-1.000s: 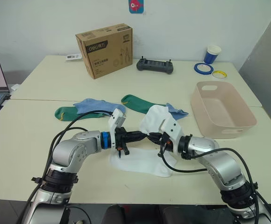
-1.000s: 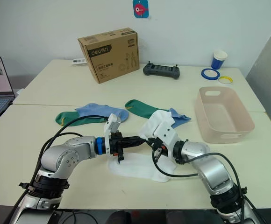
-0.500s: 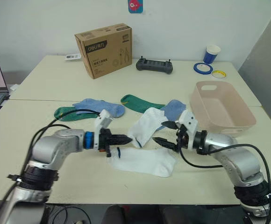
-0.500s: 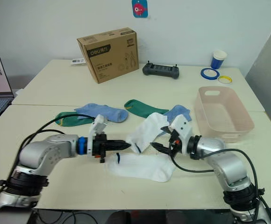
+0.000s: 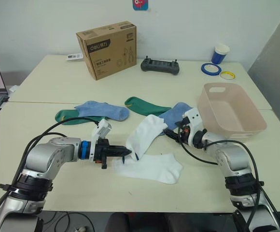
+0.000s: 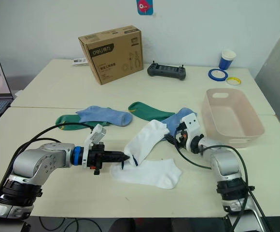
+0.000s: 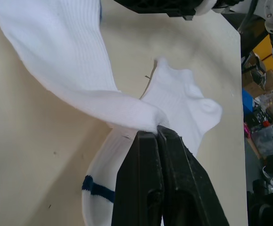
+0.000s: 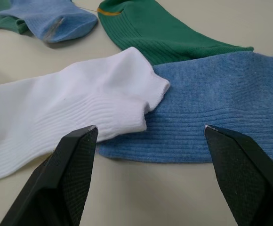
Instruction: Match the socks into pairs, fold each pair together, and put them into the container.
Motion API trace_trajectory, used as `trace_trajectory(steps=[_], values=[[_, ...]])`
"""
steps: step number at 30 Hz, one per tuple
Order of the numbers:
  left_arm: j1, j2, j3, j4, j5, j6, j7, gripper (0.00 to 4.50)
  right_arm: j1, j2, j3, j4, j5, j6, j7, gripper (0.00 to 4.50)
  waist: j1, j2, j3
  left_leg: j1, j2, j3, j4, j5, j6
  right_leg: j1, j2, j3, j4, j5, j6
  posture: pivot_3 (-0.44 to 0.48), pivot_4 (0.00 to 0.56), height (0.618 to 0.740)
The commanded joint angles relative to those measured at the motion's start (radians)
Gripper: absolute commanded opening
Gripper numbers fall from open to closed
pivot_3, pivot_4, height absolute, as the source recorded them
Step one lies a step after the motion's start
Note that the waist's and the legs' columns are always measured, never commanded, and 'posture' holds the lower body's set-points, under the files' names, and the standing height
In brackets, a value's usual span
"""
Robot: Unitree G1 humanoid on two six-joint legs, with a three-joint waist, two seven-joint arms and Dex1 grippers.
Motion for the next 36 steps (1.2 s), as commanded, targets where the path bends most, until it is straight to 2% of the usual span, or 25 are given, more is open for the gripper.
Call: trace_trajectory(steps=[1,9,10,13,21,36], values=[[0.006,0.002,0.012,-0.030,0.007,-0.025,0.004,0.00,-0.053,0.009,-0.025,0.053,-0.009,-0.020,-0.014,3.85,0.000,0.000,0.000,0.000,0.000,0.000,0.000,0.000,0.000,0.000,0.000,0.000,0.000,0.000,0.000,0.000,0.150,0.740],[0.023,-0.015,0.013,-0.058,-0.004,-0.020,0.026,0.00,-0.091,0.039,-0.016,0.104,-0.003,-0.002,0.005,3.85,0.000,0.000,0.000,0.000,0.000,0.000,0.000,0.000,0.000,0.000,0.000,0.000,0.000,0.000,0.000,0.000,0.150,0.740],[0.025,-0.014,0.014,-0.060,-0.005,-0.019,0.027,0.00,-0.089,0.042,-0.022,0.094,0.005,0.007,0.006,3.68,0.000,0.000,0.000,0.000,0.000,0.000,0.000,0.000,0.000,0.000,0.000,0.000,0.000,0.000,0.000,0.000,0.150,0.740],[0.028,-0.013,0.014,-0.065,-0.006,-0.019,0.027,0.00,-0.085,0.043,-0.026,0.073,0.019,0.021,0.019,2.94,0.000,0.000,0.000,0.000,0.000,0.000,0.000,0.000,0.000,0.000,0.000,0.000,0.001,0.000,0.000,0.000,0.150,0.740],[0.028,-0.013,0.012,-0.067,-0.002,-0.022,0.025,0.00,-0.079,0.046,-0.032,0.030,0.047,0.049,0.032,0.07,0.000,0.000,0.000,0.000,0.000,-0.001,0.001,0.000,0.000,0.000,0.000,-0.001,0.002,0.000,0.000,0.000,0.150,0.740],[0.030,-0.021,0.011,-0.088,-0.015,-0.012,0.027,0.00,-0.083,0.023,-0.069,0.001,0.074,0.063,0.022,0.07,0.000,0.000,0.000,0.000,0.000,-0.001,0.001,0.000,0.000,0.000,0.000,-0.001,0.002,0.000,0.000,0.000,0.150,0.740]])
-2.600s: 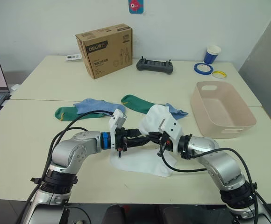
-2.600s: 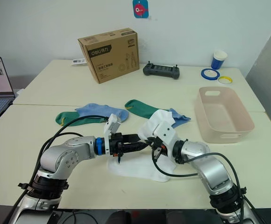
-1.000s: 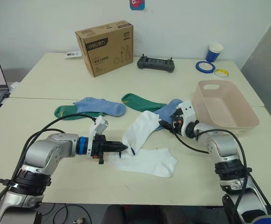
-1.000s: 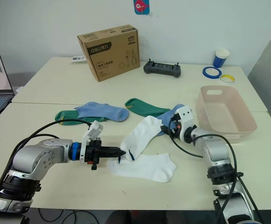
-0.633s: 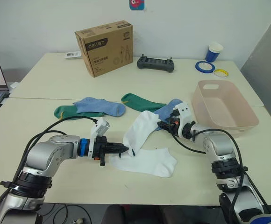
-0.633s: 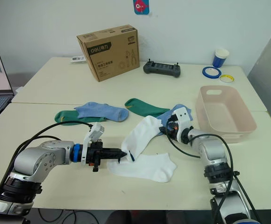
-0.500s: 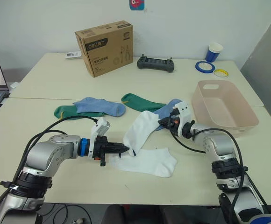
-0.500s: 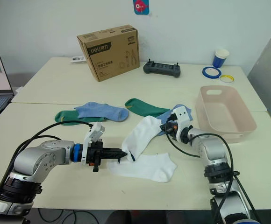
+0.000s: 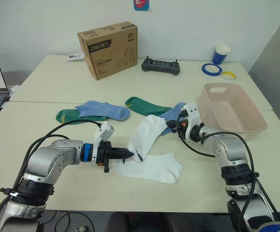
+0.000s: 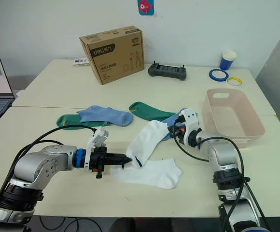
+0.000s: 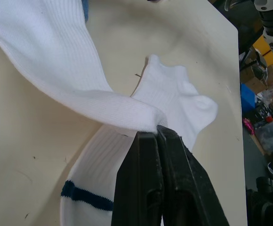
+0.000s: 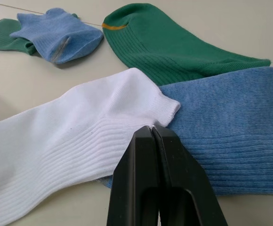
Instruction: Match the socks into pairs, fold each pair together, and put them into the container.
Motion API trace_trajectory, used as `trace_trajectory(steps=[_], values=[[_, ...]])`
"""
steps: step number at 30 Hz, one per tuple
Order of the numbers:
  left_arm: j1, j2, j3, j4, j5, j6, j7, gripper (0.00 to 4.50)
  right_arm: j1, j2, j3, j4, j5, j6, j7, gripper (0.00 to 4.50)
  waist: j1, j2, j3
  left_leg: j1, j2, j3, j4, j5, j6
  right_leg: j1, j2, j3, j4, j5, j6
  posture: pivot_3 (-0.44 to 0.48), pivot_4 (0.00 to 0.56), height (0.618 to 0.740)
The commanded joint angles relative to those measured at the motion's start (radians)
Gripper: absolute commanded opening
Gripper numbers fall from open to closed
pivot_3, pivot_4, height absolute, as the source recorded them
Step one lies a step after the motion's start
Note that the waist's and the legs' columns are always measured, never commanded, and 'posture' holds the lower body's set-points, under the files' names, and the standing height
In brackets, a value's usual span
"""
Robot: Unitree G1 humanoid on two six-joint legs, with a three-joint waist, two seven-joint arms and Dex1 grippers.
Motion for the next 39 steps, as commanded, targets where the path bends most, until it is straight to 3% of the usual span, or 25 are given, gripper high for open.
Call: trace_trajectory(steps=[1,9,19,22,25,32,36,39], values=[[0.001,-0.013,0.013,-0.051,-0.031,0.015,0.006,0.00,-0.019,-0.008,-0.025,-0.052,0.022,-0.002,0.004,0.07,0.000,0.000,0.000,0.000,0.000,0.000,0.000,0.000,0.000,0.000,0.000,0.000,0.000,0.000,0.000,0.000,0.150,0.740],[0.041,-0.052,-0.001,-0.189,-0.165,0.149,0.022,0.00,-0.072,0.024,-0.001,-0.032,0.025,-0.010,0.027,0.07,-0.003,0.000,0.000,0.000,0.000,0.000,0.000,0.000,0.000,0.000,0.000,0.000,0.002,0.000,0.000,0.000,0.150,0.740],[0.100,-0.045,-0.084,-0.235,-0.116,0.105,0.042,0.00,0.013,0.005,0.068,-0.101,0.029,0.042,0.091,0.07,0.000,0.000,0.000,0.000,0.000,-0.001,0.001,0.000,0.000,0.000,0.000,-0.001,0.004,0.000,0.000,0.000,0.150,0.740],[0.116,-0.009,-0.111,-0.240,-0.093,0.076,0.007,0.58,0.045,0.004,0.074,-0.124,0.029,0.044,0.084,0.00,-0.001,0.000,0.000,0.001,0.000,-0.002,0.001,0.000,0.000,0.000,0.000,-0.001,0.004,0.000,0.000,0.000,0.150,0.740],[0.120,0.029,-0.109,-0.237,-0.084,0.050,-0.031,1.46,0.065,-0.001,0.083,-0.158,0.032,0.042,0.090,0.00,-0.001,0.000,0.000,0.001,0.000,-0.001,0.001,0.000,0.000,0.000,0.000,-0.001,0.004,0.000,0.000,0.000,0.150,0.740],[0.028,0.136,-0.072,-0.147,-0.064,-0.018,-0.159,3.74,0.104,-0.039,0.028,-0.291,0.090,0.096,0.091,2.40,0.004,0.000,0.000,0.001,0.000,-0.001,0.001,0.000,0.000,0.000,0.001,-0.001,0.004,-0.001,0.002,0.000,0.150,0.740],[-0.087,0.138,-0.058,-0.014,-0.037,-0.077,-0.215,3.76,0.158,-0.092,-0.011,-0.408,0.159,0.168,0.101,3.78,0.007,0.001,0.000,0.000,0.000,-0.001,0.001,0.000,0.000,0.000,0.001,-0.001,0.004,-0.003,0.004,0.000,0.150,0.740],[-0.236,0.052,-0.070,0.181,0.032,-0.142,-0.189,3.76,0.234,-0.144,-0.021,-0.517,0.227,0.232,0.123,3.78,0.017,0.001,0.000,0.000,-0.001,-0.002,0.001,0.000,0.000,0.000,0.000,-0.002,0.004,-0.003,0.004,0.000,0.150,0.740]])
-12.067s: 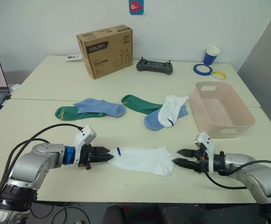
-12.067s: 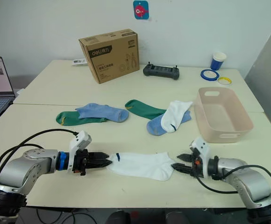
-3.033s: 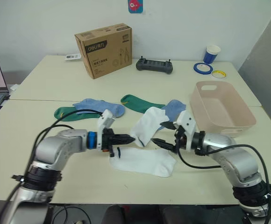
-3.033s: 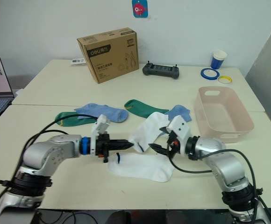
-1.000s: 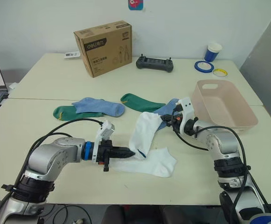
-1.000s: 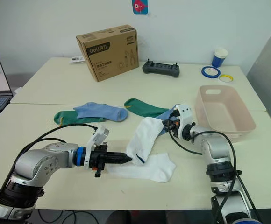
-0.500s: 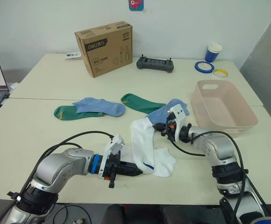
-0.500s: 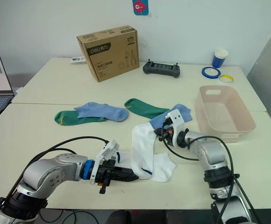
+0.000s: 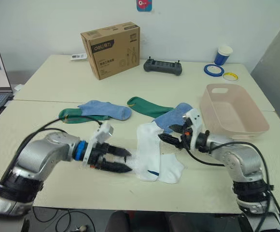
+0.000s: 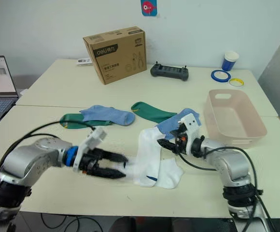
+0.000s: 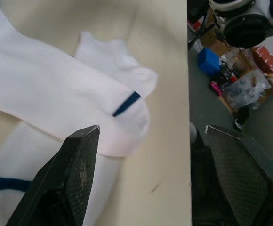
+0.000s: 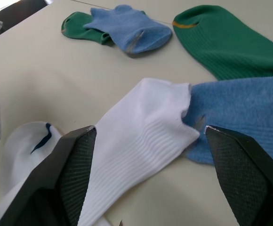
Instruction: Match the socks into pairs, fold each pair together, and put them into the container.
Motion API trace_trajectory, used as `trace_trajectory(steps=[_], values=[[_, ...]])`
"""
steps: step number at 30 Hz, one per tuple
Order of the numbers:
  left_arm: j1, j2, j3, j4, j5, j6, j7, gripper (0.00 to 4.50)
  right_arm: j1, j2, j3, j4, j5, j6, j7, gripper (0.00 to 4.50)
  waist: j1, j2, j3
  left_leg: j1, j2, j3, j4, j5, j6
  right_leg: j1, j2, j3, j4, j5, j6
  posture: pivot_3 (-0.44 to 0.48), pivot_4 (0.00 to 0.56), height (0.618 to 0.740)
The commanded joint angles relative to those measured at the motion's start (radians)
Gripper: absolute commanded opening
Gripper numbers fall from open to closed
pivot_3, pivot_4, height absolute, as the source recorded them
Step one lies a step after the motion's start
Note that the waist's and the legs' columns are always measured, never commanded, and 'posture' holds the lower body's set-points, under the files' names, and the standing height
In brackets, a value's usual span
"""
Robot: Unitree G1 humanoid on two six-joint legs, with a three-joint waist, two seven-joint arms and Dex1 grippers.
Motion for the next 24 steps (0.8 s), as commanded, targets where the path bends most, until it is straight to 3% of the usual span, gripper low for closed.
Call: trace_trajectory(steps=[1,7,11,24], values=[[-0.153,-0.105,-0.018,0.225,0.123,-0.163,0.027,3.76,0.073,-0.047,-0.018,-0.158,0.099,0.077,0.034,3.78,0.008,0.000,0.000,0.000,0.000,0.000,0.000,0.000,0.000,0.000,0.000,0.000,0.000,0.000,0.000,0.000,0.150,0.740],[-0.297,-0.347,-0.054,0.539,0.331,-0.445,0.169,3.76,0.133,-0.056,0.035,-0.193,0.125,0.126,0.006,3.78,0.009,0.000,0.000,0.000,0.000,0.000,0.002,0.000,0.000,0.001,0.001,0.002,0.000,0.003,-0.004,0.000,0.150,0.740],[-0.325,-0.426,-0.070,0.648,0.413,-0.551,0.196,3.76,0.139,-0.041,0.069,-0.176,0.107,0.136,-0.027,3.78,0.004,0.000,0.000,0.000,0.000,-0.001,0.001,0.000,0.001,0.001,0.002,0.002,0.000,0.003,-0.004,0.000,0.150,0.740],[-0.393,-0.495,-0.058,0.854,0.547,-0.707,0.222,3.76,0.148,-0.014,0.107,-0.161,0.132,0.214,-0.076,3.78,0.005,0.000,-0.001,-0.001,0.000,-0.002,0.001,0.000,0.001,0.001,0.002,0.001,0.001,0.003,-0.004,0.000,0.150,0.740]])
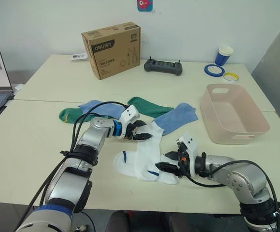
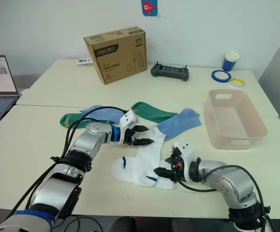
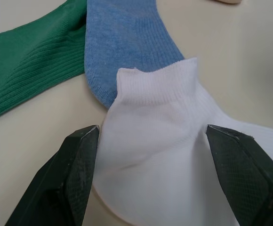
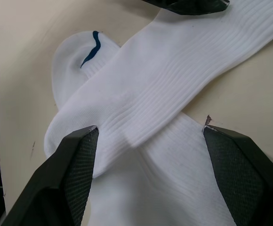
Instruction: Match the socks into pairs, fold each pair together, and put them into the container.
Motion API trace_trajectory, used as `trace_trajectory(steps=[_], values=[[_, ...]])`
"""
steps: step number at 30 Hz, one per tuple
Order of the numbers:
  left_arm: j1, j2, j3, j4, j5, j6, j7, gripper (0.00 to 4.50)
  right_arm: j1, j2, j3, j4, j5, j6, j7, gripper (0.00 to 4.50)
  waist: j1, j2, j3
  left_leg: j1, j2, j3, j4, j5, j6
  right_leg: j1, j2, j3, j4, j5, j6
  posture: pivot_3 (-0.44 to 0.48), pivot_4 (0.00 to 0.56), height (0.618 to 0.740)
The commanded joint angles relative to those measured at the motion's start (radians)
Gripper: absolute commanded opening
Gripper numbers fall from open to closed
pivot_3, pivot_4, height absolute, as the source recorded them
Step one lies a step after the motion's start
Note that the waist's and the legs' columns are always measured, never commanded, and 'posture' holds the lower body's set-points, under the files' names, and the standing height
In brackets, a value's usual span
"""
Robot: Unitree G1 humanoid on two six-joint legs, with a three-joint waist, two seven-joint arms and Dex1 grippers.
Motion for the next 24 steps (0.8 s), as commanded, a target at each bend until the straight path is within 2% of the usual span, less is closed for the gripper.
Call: trace_trajectory(steps=[1,2,5,14,16,17,24], values=[[-0.041,-0.008,0.019,0.025,0.020,-0.041,0.000,3.76,0.003,0.022,-0.005,-0.015,0.045,0.030,-0.002,3.78,-0.002,0.000,0.000,0.000,0.000,0.000,0.000,0.000,0.000,0.000,0.000,0.000,0.000,0.000,0.000,0.000,0.150,0.740],[-0.043,-0.008,0.016,0.033,0.027,-0.047,-0.003,3.76,0.001,0.030,-0.009,-0.014,0.053,0.036,-0.001,3.78,-0.002,0.000,0.000,0.000,0.000,0.000,0.000,0.000,0.000,0.000,0.000,0.000,0.000,0.000,0.000,0.000,0.150,0.740],[-0.044,-0.012,0.006,0.046,0.042,-0.058,-0.022,3.76,-0.004,0.040,-0.015,-0.012,0.068,0.050,-0.003,3.21,-0.003,0.000,0.000,0.000,0.000,-0.001,0.000,0.000,0.000,0.000,0.000,0.000,0.000,0.000,0.000,0.000,0.150,0.740],[-0.052,-0.026,0.025,0.071,0.058,-0.080,-0.021,0.92,-0.005,0.035,-0.013,0.005,0.064,0.031,-0.010,0.02,-0.002,0.000,0.000,0.000,0.000,-0.001,0.000,0.000,0.000,0.000,0.000,-0.001,0.001,0.000,0.000,0.000,0.150,0.740],[-0.055,-0.024,0.029,0.076,0.059,-0.084,-0.018,0.23,-0.010,0.036,-0.017,0.014,0.061,0.021,-0.014,0.00,-0.002,0.000,0.000,0.000,0.000,-0.001,0.000,0.000,0.000,0.000,0.000,-0.001,0.001,0.000,0.000,0.000,0.150,0.740],[-0.057,-0.021,0.031,0.078,0.059,-0.085,-0.019,0.03,-0.013,0.035,-0.020,0.017,0.061,0.017,-0.016,0.00,-0.002,0.000,0.000,0.000,0.000,-0.001,0.000,0.000,0.000,0.000,0.000,-0.001,0.001,0.000,0.000,0.000,0.150,0.740],[-0.055,-0.014,0.070,0.069,0.035,-0.053,-0.010,0.03,-0.037,0.017,-0.050,0.017,0.086,0.018,-0.007,0.00,-0.002,0.000,0.000,0.000,0.000,-0.001,0.000,0.000,0.000,0.000,0.000,-0.001,0.001,0.000,0.000,0.000,0.150,0.740]])
